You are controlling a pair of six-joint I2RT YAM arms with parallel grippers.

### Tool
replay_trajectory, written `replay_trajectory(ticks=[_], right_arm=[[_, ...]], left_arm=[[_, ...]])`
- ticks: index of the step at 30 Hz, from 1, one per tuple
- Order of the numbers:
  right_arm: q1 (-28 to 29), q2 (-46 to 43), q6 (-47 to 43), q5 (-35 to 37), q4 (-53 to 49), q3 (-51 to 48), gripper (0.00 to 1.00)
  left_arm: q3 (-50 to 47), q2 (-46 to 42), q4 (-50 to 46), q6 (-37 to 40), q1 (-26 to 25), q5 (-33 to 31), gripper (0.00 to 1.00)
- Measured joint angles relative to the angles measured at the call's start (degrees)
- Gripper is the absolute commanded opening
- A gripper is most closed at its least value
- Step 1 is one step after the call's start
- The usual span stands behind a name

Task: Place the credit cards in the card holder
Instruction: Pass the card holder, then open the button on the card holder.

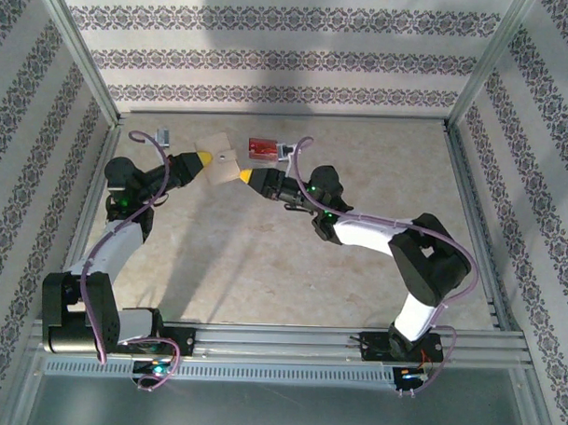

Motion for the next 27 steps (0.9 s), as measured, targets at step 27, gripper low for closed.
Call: replay_trajectory(ticks=[27], right_arm=[[13.68, 4.44, -42.47, 36.15, -80.04, 40.52, 0.44]], left_arm=[[0.24, 0.00, -30.36, 20.44, -1.03, -8.24, 0.00]])
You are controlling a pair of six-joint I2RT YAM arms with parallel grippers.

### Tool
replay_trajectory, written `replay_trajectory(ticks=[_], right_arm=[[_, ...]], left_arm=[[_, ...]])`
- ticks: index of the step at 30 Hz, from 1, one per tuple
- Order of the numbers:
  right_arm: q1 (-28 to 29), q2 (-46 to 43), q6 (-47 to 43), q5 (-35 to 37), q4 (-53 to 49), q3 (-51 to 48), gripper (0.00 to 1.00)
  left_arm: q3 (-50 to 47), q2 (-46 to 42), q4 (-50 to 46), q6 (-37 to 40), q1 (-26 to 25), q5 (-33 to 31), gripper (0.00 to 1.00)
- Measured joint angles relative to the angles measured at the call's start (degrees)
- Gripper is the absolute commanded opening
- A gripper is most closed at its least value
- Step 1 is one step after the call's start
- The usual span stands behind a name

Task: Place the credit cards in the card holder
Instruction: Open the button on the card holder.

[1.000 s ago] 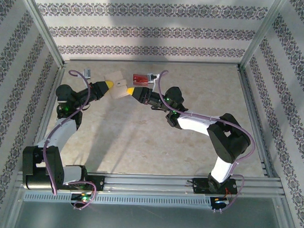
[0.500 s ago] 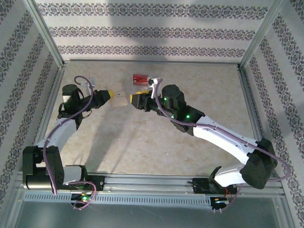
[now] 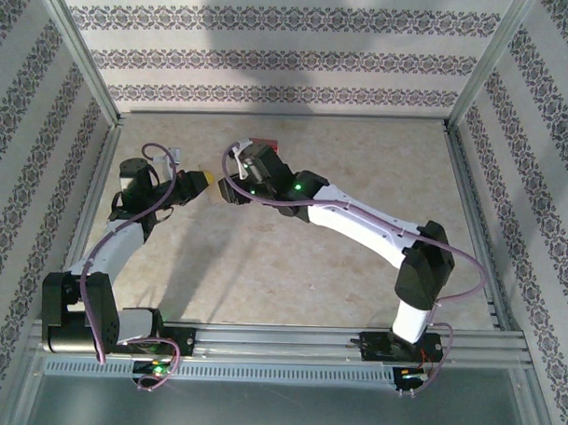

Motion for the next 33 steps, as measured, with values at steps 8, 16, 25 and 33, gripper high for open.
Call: replay_trajectory(ticks=[8, 16, 25, 33], right_arm=[[0.00, 5.16, -0.02, -0.02, -5.11, 8.33, 0.42], [-0.02, 11.04, -0.66, -0.02, -8.81, 14.97, 0.40], [-0.42, 12.61, -0.87, 0.83, -10.40, 16.72, 0.31], [-2.03, 10.38, 0.26, 0.31, -7.15, 8.76, 0.18]], left_arm=[[0.00, 0.00, 0.07, -0.04, -0.24, 0.00, 0.00], [0.00, 0.00, 0.26, -0.50, -0.63, 0.13, 0.00], [-0.26, 0.02, 2.14, -2.45, -0.61, 0.02, 0.00], [-1.05, 0.42, 3.32, -3.69, -1.03, 0.02, 0.00]])
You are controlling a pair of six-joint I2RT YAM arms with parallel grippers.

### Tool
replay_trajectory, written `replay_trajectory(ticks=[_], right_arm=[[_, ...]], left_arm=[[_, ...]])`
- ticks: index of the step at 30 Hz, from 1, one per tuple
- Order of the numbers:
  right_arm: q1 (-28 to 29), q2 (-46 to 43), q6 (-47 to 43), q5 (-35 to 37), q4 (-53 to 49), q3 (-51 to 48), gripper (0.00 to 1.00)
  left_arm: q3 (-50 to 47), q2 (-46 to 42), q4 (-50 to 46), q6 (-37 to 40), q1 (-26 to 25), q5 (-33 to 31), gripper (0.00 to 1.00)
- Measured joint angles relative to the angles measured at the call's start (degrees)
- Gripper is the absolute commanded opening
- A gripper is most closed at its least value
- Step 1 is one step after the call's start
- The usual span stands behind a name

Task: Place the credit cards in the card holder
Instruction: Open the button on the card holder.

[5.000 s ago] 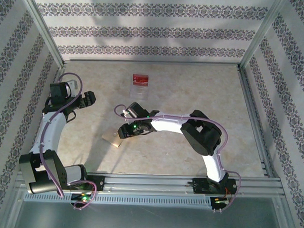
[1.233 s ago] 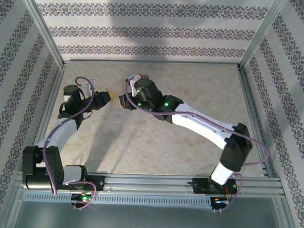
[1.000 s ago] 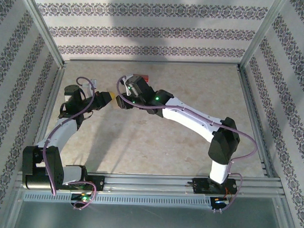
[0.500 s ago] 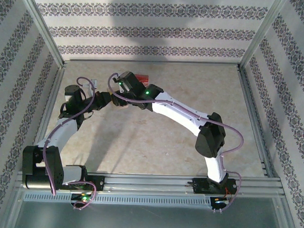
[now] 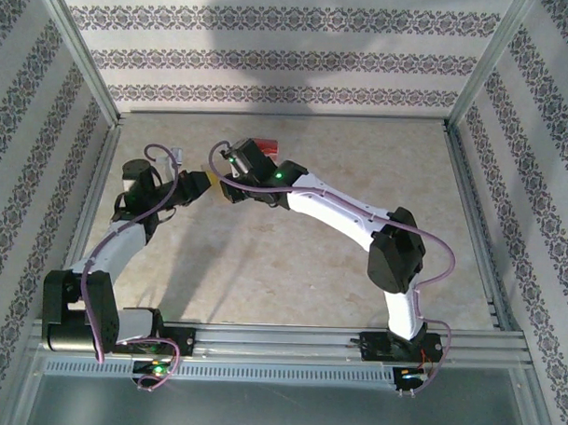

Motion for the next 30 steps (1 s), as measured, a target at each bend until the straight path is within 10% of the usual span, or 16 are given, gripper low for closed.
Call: replay_trajectory(ticks=[10, 30], right_arm=[[-7.08, -8.22, 0.70, -0.31, 1.49, -11.91, 0.06], [-6.03, -19.28, 4.83, -0.98, 5.84, -24.35, 0.54]], left_arm=[[-0.09, 0.24, 0.83, 0.35, -0.98, 1.38, 0.00], [-3.15, 3.28, 0.96, 5.49, -7.63, -1.18, 0.00]])
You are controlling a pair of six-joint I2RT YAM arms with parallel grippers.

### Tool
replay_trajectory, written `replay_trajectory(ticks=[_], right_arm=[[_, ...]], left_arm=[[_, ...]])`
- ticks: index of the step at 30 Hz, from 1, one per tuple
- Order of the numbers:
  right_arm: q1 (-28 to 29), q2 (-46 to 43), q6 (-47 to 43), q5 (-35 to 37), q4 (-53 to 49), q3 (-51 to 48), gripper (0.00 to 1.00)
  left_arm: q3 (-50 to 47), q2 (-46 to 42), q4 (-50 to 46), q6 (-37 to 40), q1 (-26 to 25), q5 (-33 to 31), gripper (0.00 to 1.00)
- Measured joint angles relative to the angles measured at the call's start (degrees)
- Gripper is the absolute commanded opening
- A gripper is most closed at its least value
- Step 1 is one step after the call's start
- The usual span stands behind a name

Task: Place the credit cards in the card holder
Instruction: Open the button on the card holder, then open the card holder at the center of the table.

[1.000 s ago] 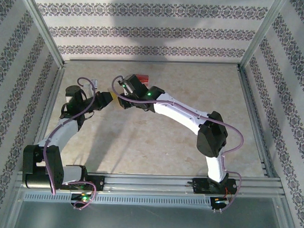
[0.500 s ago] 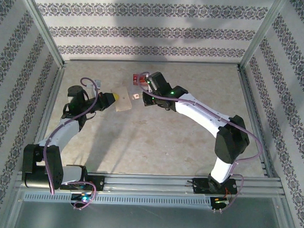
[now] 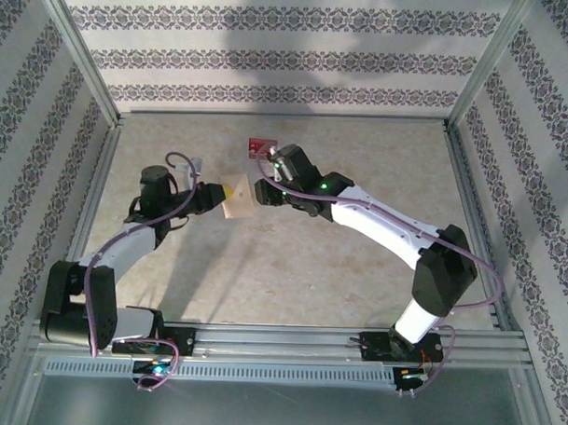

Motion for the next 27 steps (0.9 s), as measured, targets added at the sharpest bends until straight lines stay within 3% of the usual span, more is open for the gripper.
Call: replay_trajectory(ticks=[9, 14, 17, 19, 21, 24, 27], right_arm=[[-0.72, -12.85, 3.52, -0.07, 1.22, -14.49, 0.55], [-0.20, -14.67, 6.32, -0.74, 4.09, -20.26, 0.52], [1.01, -14.23, 7.54, -1.09, 4.92, -21.75, 0.50], [1.51, -13.29, 8.41, -1.68, 6.62, -22.27, 0.47], [1.60, -12.15, 9.09, -2.62, 7.89, -22.56, 0.41], [1.57, -9.75, 10.05, -3.87, 9.73, -22.56, 0.30], [1.55, -6.93, 10.62, -5.49, 11.06, -22.51, 0.26]], left_arm=[[1.29, 14.97, -0.02, 0.13, -11.69, -3.65, 0.00], [4.57, 21.03, -0.76, 0.17, -14.36, -5.44, 0.01], [5.86, 22.43, -3.28, 1.07, -14.43, -7.61, 0.18], [6.38, 22.73, -5.01, 2.23, -14.43, -8.96, 0.43], [6.67, 22.73, -6.45, 3.10, -14.43, -10.05, 0.61], [6.93, 22.03, -9.81, 5.40, -14.43, -12.57, 0.73], [7.50, 19.12, -14.14, 8.66, -14.43, -14.91, 0.83]])
